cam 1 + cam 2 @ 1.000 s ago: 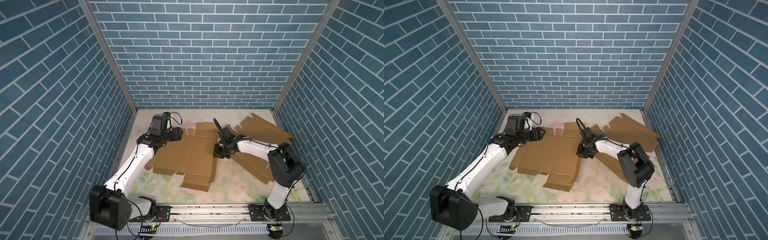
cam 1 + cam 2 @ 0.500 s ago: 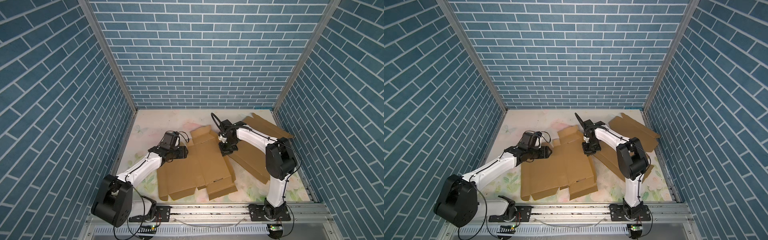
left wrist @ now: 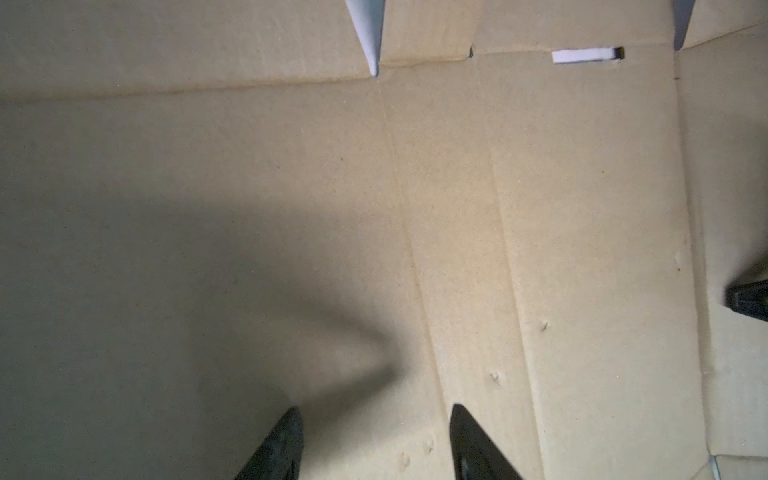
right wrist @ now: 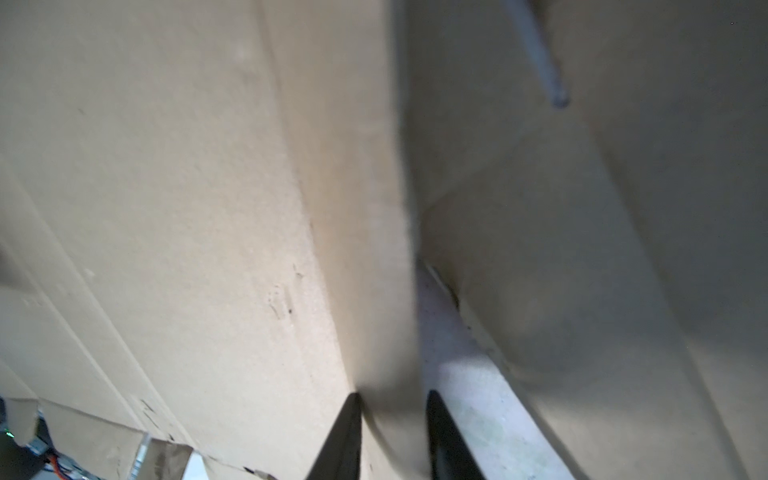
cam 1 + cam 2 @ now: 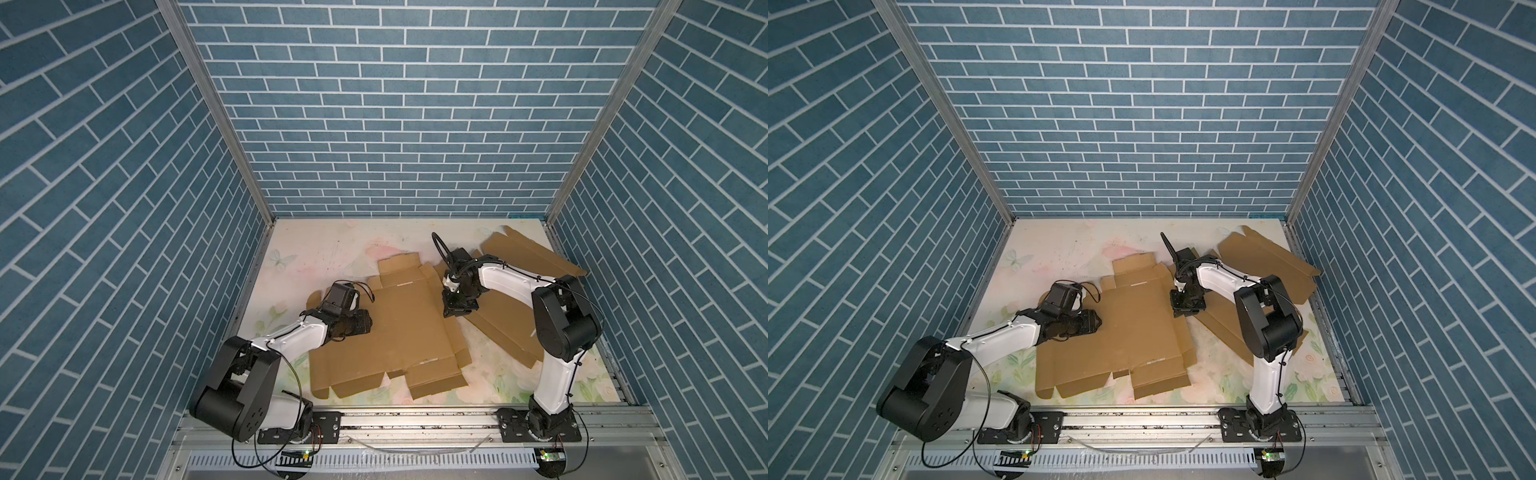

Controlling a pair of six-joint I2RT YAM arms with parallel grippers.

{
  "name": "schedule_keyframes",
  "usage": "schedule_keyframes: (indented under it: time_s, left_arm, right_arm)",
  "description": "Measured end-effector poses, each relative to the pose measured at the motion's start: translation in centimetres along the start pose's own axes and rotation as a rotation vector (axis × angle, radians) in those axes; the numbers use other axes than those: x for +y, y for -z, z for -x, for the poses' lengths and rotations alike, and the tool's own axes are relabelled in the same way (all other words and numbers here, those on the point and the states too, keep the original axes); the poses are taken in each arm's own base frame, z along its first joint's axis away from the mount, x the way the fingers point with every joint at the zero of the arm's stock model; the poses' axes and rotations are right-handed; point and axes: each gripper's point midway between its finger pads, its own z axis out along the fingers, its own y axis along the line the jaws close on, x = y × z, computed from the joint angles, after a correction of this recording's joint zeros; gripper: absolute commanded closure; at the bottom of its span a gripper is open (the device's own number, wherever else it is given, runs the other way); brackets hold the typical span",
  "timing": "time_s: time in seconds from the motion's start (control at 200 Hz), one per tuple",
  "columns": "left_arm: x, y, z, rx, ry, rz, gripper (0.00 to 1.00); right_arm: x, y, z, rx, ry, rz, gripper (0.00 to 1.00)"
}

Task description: Fold the paper box

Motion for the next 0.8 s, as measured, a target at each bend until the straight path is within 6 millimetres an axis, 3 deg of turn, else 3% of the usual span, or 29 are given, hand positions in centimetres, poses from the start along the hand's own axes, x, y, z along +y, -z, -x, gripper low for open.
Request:
schedule_keyframes:
  time_s: [0.08, 0.165, 0.215, 0.305, 0.39, 0.735, 0.8]
  left_arm:
    - [-0.1, 0.0, 0.1, -0.008, 0.006, -0.004, 0.45]
    - [-0.2, 0.1, 0.2, -0.012, 0.009, -0.008, 0.45]
    - [-0.3, 0.2, 0.3, -0.018, 0.009, -0.011, 0.46]
    - [-0.5, 0.5, 0.6, -0.029, 0.007, -0.017, 0.48]
    - [-0.5, 0.4, 0.6, -0.032, 0.008, -0.018, 0.50]
    - [0.0, -0.2, 0.0, -0.033, 0.036, -0.021, 0.55]
    - [0.0, -0.3, 0.0, -0.035, 0.038, -0.023, 0.55]
  right_arm:
    - [0.4, 0.3, 0.5, -0.029, -0.014, 0.015, 0.94]
    - [0.8, 0.6, 1.1, -0.060, -0.011, 0.029, 0.95]
    - [0.9, 0.7, 1.2, -0.068, -0.008, 0.030, 0.92]
    - [0.7, 0.8, 1.4, -0.075, -0.025, 0.020, 0.77]
    - [0.7, 0.8, 1.6, -0.084, -0.026, 0.021, 0.72]
    - [0.6, -0.3, 1.5, -0.101, -0.046, 0.043, 0.67]
    - [0.5, -0.6, 1.5, -0.102, -0.050, 0.048, 0.75]
